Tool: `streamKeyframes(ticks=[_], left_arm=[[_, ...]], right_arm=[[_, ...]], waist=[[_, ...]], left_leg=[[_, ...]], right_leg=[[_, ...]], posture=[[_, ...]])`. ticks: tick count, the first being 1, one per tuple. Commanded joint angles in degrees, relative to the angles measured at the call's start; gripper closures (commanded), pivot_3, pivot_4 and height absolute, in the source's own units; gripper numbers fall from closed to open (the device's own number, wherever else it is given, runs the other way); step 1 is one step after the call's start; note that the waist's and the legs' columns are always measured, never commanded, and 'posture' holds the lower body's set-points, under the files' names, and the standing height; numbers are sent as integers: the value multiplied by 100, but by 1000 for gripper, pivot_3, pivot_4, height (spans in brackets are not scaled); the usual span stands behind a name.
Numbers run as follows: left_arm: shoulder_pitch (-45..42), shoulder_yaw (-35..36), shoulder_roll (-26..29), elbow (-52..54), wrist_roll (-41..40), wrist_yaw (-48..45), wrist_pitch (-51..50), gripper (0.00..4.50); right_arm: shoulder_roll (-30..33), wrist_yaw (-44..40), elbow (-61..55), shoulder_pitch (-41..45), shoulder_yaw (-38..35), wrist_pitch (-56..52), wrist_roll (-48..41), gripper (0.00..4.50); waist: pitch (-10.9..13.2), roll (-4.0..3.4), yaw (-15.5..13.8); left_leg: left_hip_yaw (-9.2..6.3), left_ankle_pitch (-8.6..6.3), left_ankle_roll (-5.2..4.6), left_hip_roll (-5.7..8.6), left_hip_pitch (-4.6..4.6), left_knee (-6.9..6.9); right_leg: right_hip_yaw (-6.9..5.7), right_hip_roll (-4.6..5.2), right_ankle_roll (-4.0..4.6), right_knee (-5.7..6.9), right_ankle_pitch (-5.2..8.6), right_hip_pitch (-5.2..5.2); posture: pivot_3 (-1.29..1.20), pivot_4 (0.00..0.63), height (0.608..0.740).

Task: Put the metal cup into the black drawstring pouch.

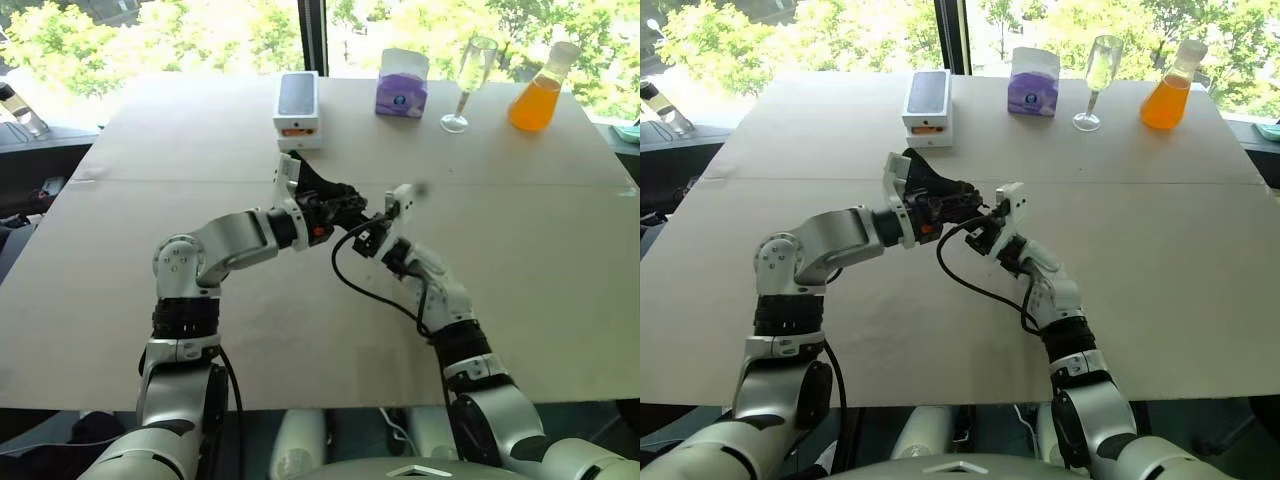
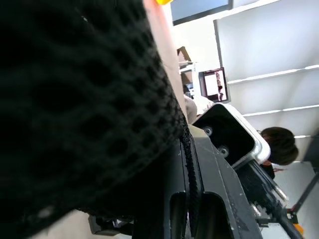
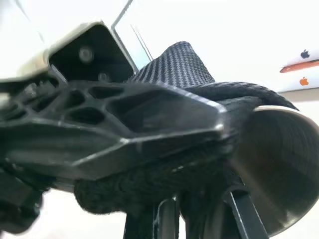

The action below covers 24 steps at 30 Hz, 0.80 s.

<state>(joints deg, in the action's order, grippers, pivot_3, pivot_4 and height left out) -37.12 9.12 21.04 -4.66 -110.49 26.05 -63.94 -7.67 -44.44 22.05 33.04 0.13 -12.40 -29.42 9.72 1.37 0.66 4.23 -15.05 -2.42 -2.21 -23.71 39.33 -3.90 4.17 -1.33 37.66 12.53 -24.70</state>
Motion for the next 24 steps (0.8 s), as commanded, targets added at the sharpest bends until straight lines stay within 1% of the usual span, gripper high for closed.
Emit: streamKeyframes(ticks=[1, 3, 5, 9, 12, 15, 19, 21, 24], left_arm=[[-202, 236, -319, 248, -251, 65, 8, 4500], [-202, 430, -664, 321, -251, 212, 93, 4500], [-155, 599, -879, 402, -251, 381, 89, 4500], [-13, 851, -1083, 605, -251, 595, -32, 4500], [105, 814, -1250, 768, -251, 681, -123, 4500], [94, 692, -1520, 896, -251, 851, -83, 4500], [-37, 534, -1880, 893, -251, 1068, -65, 4500], [-103, 436, -1954, 838, -251, 1082, -122, 4500], [-54, 408, -2015, 794, -251, 1112, -167, 4500]], right_arm=[[-234, 163, -236, 35, -226, -501, -509, 4487], [-418, 402, -156, 140, -464, -850, -902, 4487], [-481, 520, -153, 162, -556, -1051, -1151, 4487], [-369, 703, -238, 140, -379, -952, -1010, 4487], [-245, 544, -322, 133, 128, -616, -489, 4487], [-168, 430, -247, 265, 814, 117, 419, 4487], [-164, 526, 281, 636, 1559, 1658, 1847, 4487], [-255, 537, 586, 837, 1715, 2226, 2270, 4487], [-441, 470, 991, 1045, 1673, 2737, 2509, 4487]], waist=[[0, 0, 2], [0, 0, -4], [0, 1, -8], [0, 0, 0], [0, 1, 9], [0, 1, -2], [-1, 2, -9], [-1, 2, -8], [0, 3, -6]], left_leg=[[0, 0, 0, 0, -1, 0], [2, 0, 0, 1, -1, 0], [2, 0, -1, 2, -2, 0], [2, -1, -2, 2, -3, 0], [3, -1, -2, 1, -2, -1], [2, -1, -2, 1, -3, 0], [4, -1, -2, 3, -2, 0], [2, 0, -2, 3, -2, 0], [4, 0, -1, 3, -2, 1]], right_leg=[[0, -1, 0, 0, 0, 0], [0, -1, 0, 0, 0, 0], [1, 0, 0, -2, 0, 0], [1, -2, 0, -2, 0, 0], [3, -3, -1, -2, 0, -1], [2, -4, -1, -2, 0, -1], [1, -3, -2, -4, 0, -1], [-1, -4, -2, -4, 0, 0], [-3, -5, -2, -4, 0, 0]], posture=[[0, 150, 737], [0, 150, 737], [0, 150, 737], [0, 150, 737], [0, 150, 737], [0, 150, 737], [0, 150, 737], [0, 150, 737], [0, 150, 737]])
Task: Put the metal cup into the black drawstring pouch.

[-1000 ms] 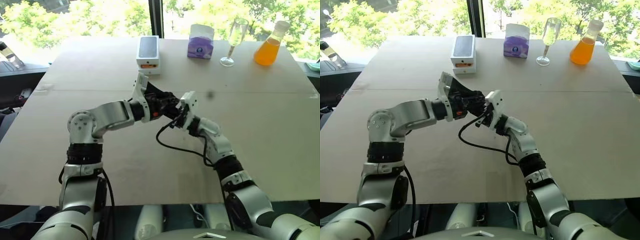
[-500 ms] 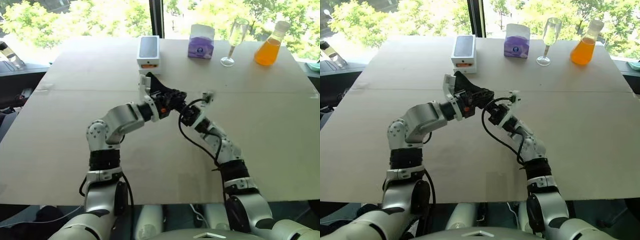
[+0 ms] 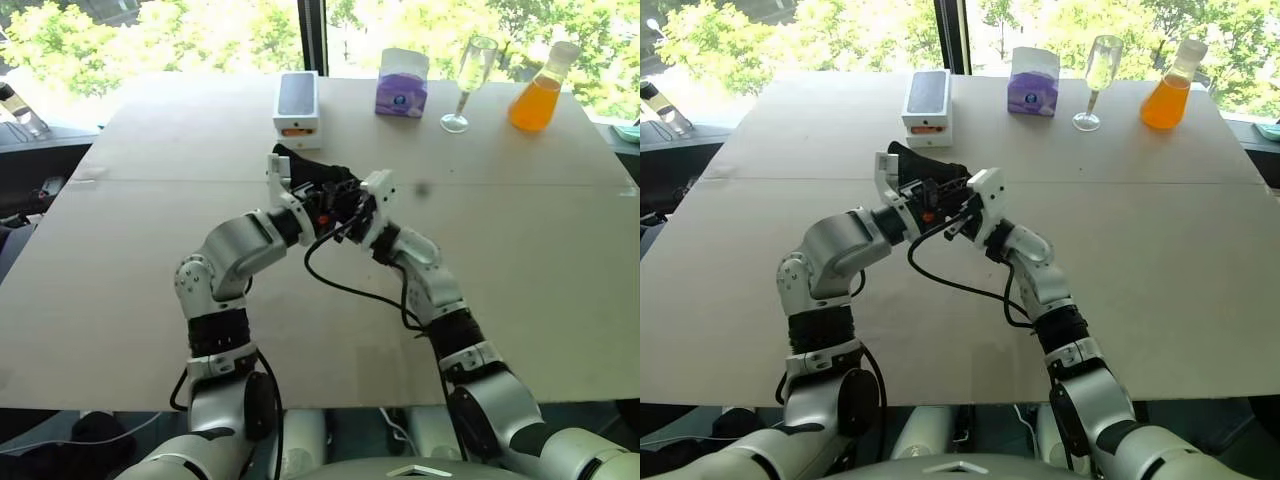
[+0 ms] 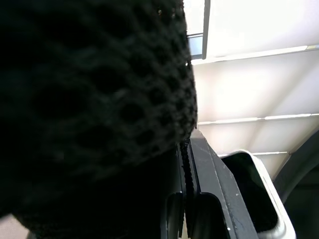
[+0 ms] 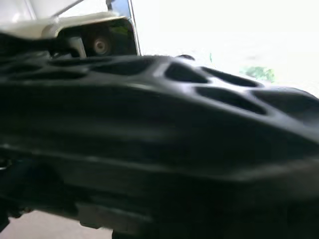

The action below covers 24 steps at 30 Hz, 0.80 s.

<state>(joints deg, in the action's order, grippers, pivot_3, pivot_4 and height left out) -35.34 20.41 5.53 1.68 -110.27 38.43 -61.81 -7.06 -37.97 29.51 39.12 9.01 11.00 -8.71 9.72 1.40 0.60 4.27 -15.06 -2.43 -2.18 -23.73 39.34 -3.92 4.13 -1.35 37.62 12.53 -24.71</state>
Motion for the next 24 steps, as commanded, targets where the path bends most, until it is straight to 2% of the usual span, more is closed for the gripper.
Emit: streamKeyframes(ticks=[1, 6, 10, 15, 17, 21, 22, 24], left_arm=[[-162, -723, -445, 192, -273, -130, -404, 4500], [-16, -518, -313, 144, -273, -135, -446, 4500], [-153, -764, -411, 105, -273, -201, -477, 4500], [-194, -460, -300, 55, -273, -264, -426, 4500], [-110, -552, -159, 10, -273, -245, -488, 4500], [41, -797, 540, -59, -273, -240, -512, 4500], [87, -894, 770, -88, -273, -272, -518, 4500], [171, -1039, 1081, -190, -125, -464, -514, 4500]], right_arm=[[-508, -172, 328, 468, 751, 552, 507, 4487], [-319, -336, 449, 469, 724, 961, 737, 4487], [-399, -525, 702, 609, 829, 1253, 928, 4487], [-88, -914, 431, 296, 917, 1224, 997, 4487], [25, -963, 376, 241, 919, 1109, 1016, 4487], [493, -739, 81, 119, 738, 767, 1207, 4487], [661, -732, -75, 41, 731, 661, 1260, 3747], [962, -621, -447, -129, 686, 464, 1367, 3074]], waist=[[0, 0, 2], [0, 0, 2], [0, 0, 2], [0, 0, 1], [0, 0, -3], [1, 0, 2], [1, 0, 2], [1, 0, -1]], left_leg=[[0, 0, 0, 0, 2, 0], [0, 0, 0, -2, 0, 0], [-1, 1, 1, -2, 2, 0], [-1, 0, 1, -2, 1, -1], [-2, 0, 1, -2, 1, 0], [-3, 1, 1, -3, 3, -1], [-3, 1, 2, -4, 3, -1], [-3, 1, 2, -3, 2, 0]], right_leg=[[0, 0, 0, 0, 0, 1], [0, 1, 0, -2, 0, 1], [-1, 0, 0, 0, 0, 2], [0, 1, 0, -1, 0, 2], [-1, 1, 1, -1, 0, 3], [0, 0, 1, 1, 0, 2], [1, 1, 1, 1, 0, 2], [0, 2, 1, 0, 0, 2]], posture=[[0, 150, 737], [0, 150, 737], [0, 150, 737], [0, 150, 737], [0, 150, 737], [0, 150, 737], [0, 150, 737], [0, 150, 737]])
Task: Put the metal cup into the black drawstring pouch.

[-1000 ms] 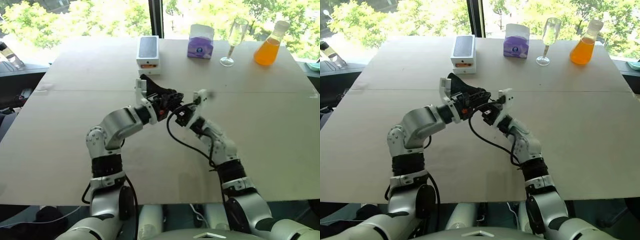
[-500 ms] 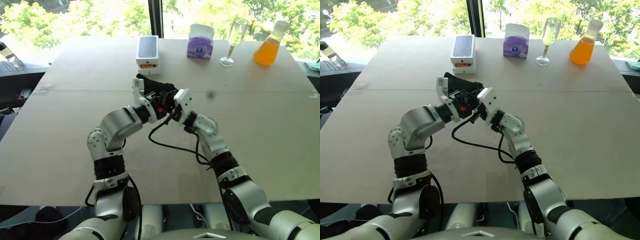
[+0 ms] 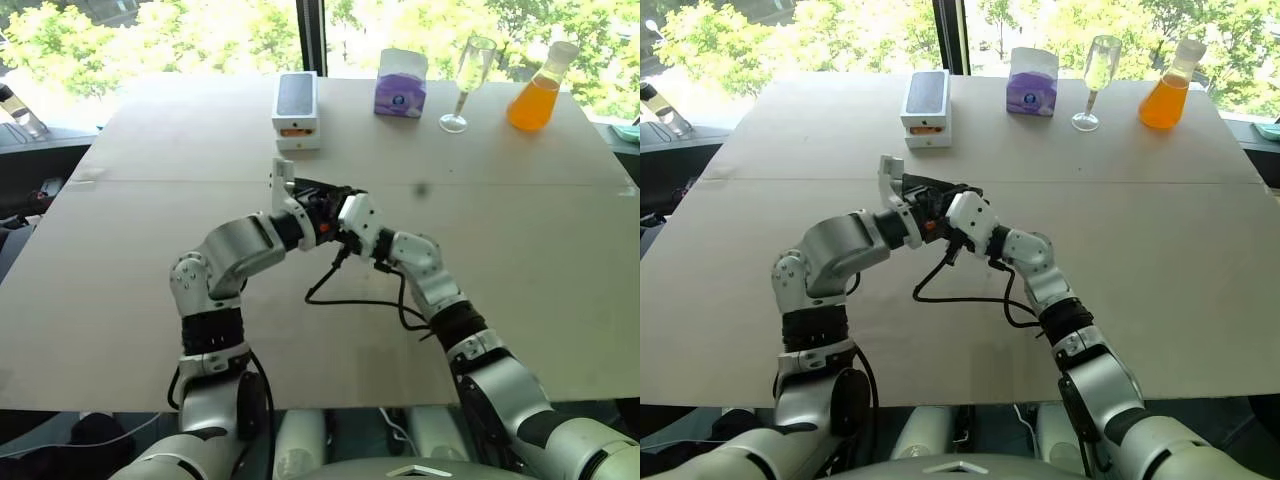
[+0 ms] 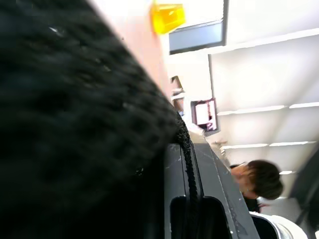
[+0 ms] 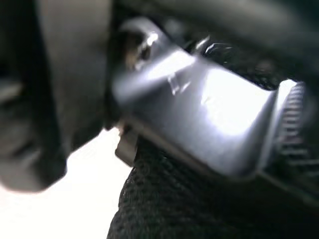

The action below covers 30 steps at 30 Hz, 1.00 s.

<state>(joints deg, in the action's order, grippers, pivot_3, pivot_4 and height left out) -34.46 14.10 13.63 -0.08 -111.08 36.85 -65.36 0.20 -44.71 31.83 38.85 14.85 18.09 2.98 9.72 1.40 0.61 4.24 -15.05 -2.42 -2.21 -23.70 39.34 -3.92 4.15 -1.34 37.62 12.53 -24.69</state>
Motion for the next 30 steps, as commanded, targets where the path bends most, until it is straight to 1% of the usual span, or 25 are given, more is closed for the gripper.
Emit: streamKeyframes(ticks=[1, 2, 6, 12, 16, 18, 19, 21, 23, 25, 27, 30], left_arm=[[121, -468, 391, -74, 70, -456, -144, 4500], [139, -524, 507, -125, 227, -650, -169, 4500], [66, -637, 763, -361, 602, -1251, -138, 4500], [-187, -740, 908, -865, 1151, -1941, -203, 4500], [-348, -801, 938, -1036, 1431, -2315, -354, 4500], [-468, -880, 981, -1006, 1724, -2535, -453, 4500], [-533, -959, 989, -918, 1902, -2680, -523, 4500], [-597, -1010, 915, -841, 2001, -2820, -621, 4500], [-613, -984, 882, -860, 2122, -2935, -657, 4500], [-590, -926, 924, -879, 2295, -3105, -676, 4500], [-544, -891, 1014, -843, 2473, -3319, -729, 4500], [-521, -843, 1111, -788, 2628, -3663, -824, 4500]], right_arm=[[386, 88, -947, -216, 76, -468, 210, 2550], [571, -8, -1272, -352, 91, -669, 194, 2273], [1118, -452, -2659, -843, 148, -1644, -104, 2273], [1597, -597, -4250, -1341, 140, -3010, -489, 2273], [1773, -431, -4694, -1529, 138, -3432, -505, 2273], [2017, -158, -4614, -1531, 274, -3308, 68, 2273], [2035, 151, -4419, -1462, 338, -3191, 404, 2273], [1918, 605, -4166, -1377, 330, -3019, 640, 2273], [1828, 447, -4492, -1541, 93, -3338, 135, 2273], [1910, 353, -4834, -1691, -182, -3684, -169, 2273], [2125, 307, -5103, -1819, -390, -3928, -283, 2273], [2462, 175, -5471, -2032, -503, -4389, -460, 2273]], waist=[[1, -1, -10], [1, -2, -13], [1, -2, -28], [2, -3, -8], [2, -2, -13], [2, -2, -15], [2, -1, -15], [2, -1, -14], [3, -1, -17], [3, -1, -24], [3, -1, -26], [3, -1, -33]], left_leg=[[0, 0, 0, 1, 0, 0], [0, 0, 0, 2, 0, 0], [0, 0, 0, 3, -1, 0], [4, 1, 1, 2, 4, 0], [6, 0, 1, 4, 3, -1], [6, 0, 1, 4, 3, -1], [5, 0, 1, 5, 3, -1], [5, 0, 1, 6, 3, -1], [5, 1, 1, 5, 2, -1], [2, 0, 1, 3, -2, -4], [2, 0, 1, 3, -4, -8], [3, 0, 0, 4, -3, -7]], right_leg=[[0, 0, 0, -1, 0, 0], [-1, 2, 0, 0, 0, 0], [-10, 0, 0, 0, 0, -1], [-17, -6, 0, 3, 1, -1], [-16, -5, -2, 0, 2, -1], [-16, -5, -2, 1, 2, -1], [-18, -5, -2, 1, 2, -1], [-18, -5, -2, 1, 2, -1], [-19, -5, -2, 1, 2, -2], [-20, -5, -2, -5, 2, -2], [-21, -4, -2, -11, 2, -3], [-22, -3, -3, -13, 2, -2]], posture=[[0, 150, 737], [0, 150, 737], [0, 150, 737], [0, 150, 737], [0, 150, 737], [0, 150, 737], [0, 150, 737], [0, 150, 737], [0, 150, 737], [0, 150, 737], [0, 150, 737], [0, 150, 737]])
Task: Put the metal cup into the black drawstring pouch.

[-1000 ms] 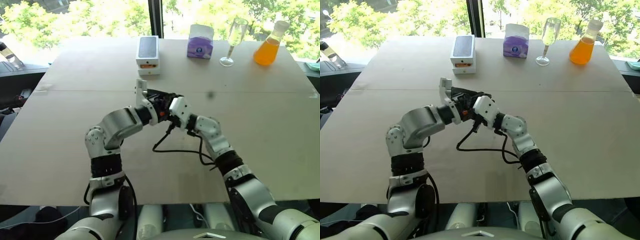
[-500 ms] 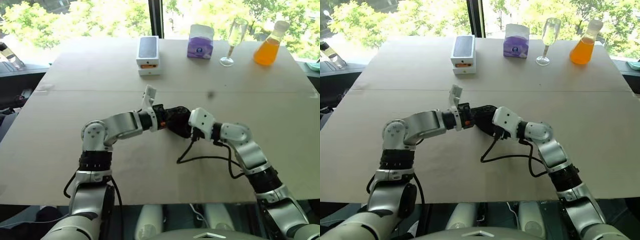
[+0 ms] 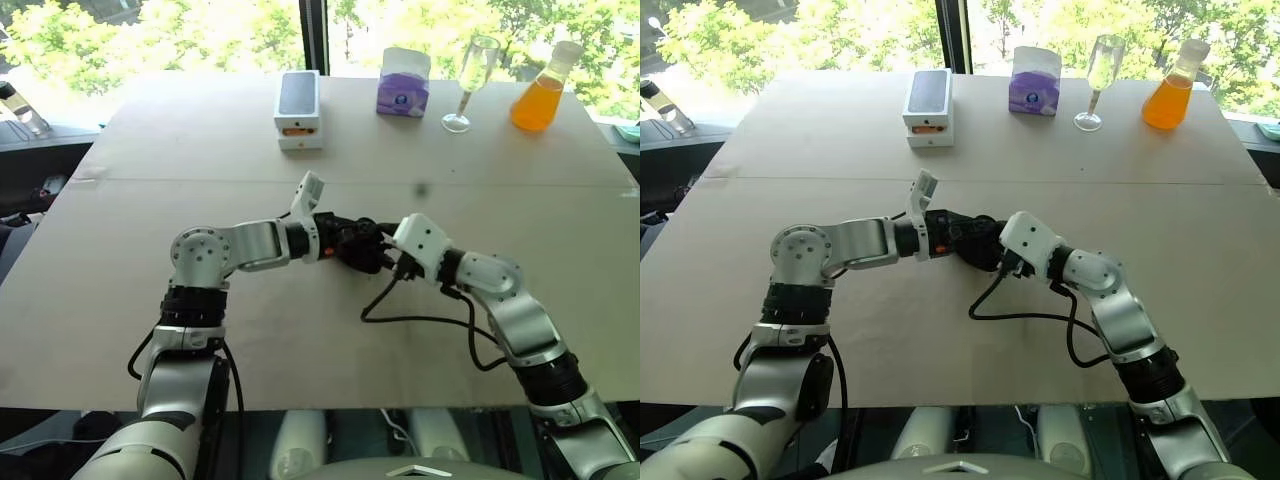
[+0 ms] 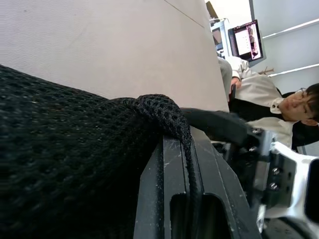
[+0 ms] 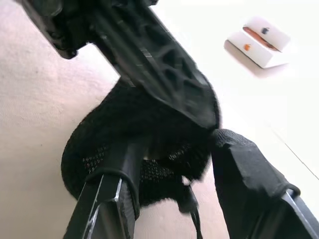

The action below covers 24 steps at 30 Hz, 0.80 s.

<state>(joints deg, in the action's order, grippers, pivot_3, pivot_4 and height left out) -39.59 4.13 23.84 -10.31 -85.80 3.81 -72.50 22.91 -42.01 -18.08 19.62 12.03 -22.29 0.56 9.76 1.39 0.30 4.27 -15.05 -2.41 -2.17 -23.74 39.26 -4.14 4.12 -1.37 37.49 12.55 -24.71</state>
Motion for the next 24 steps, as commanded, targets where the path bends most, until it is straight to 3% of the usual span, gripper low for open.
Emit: streamKeyframes(ticks=[1, 16, 19, 22, 24], left_arm=[[-5, 139, 128, 263, 180, -488, -138, 4500], [122, 343, 27, 554, 483, -877, -474, 4500], [150, 420, -3, 614, 451, -839, -532, 4500], [177, 471, 8, 667, 467, -843, -566, 4500], [198, 484, 12, 714, 492, -872, -588, 4500]], right_arm=[[256, -88, -506, -151, -211, -467, -236, 2273], [504, -19, 467, 300, 557, 116, 338, 2273], [503, 15, 707, 384, 608, 254, 441, 3046], [513, 12, 784, 420, 558, 314, 443, 4425], [540, -1, 794, 436, 522, 333, 446, 4425]], waist=[[0, 0, -2], [1, 1, 19], [1, 1, 11], [1, 1, 12], [1, 1, 14]], left_leg=[[0, 0, 0, -1, 2, 0], [-1, 0, 0, -2, 3, 1], [0, 0, 0, -1, 2, 2], [-1, 0, 0, -2, 2, 2], [-1, 0, 0, -3, 2, 2]], right_leg=[[0, -1, 0, 1, 0, 1], [3, -1, 0, 5, 1, -1], [3, 0, 0, 5, 1, -1], [3, 0, 0, 5, 1, -1], [3, 0, 0, 6, 1, -1]], posture=[[0, 150, 737], [0, 150, 737], [0, 150, 737], [0, 150, 737], [0, 150, 737]])
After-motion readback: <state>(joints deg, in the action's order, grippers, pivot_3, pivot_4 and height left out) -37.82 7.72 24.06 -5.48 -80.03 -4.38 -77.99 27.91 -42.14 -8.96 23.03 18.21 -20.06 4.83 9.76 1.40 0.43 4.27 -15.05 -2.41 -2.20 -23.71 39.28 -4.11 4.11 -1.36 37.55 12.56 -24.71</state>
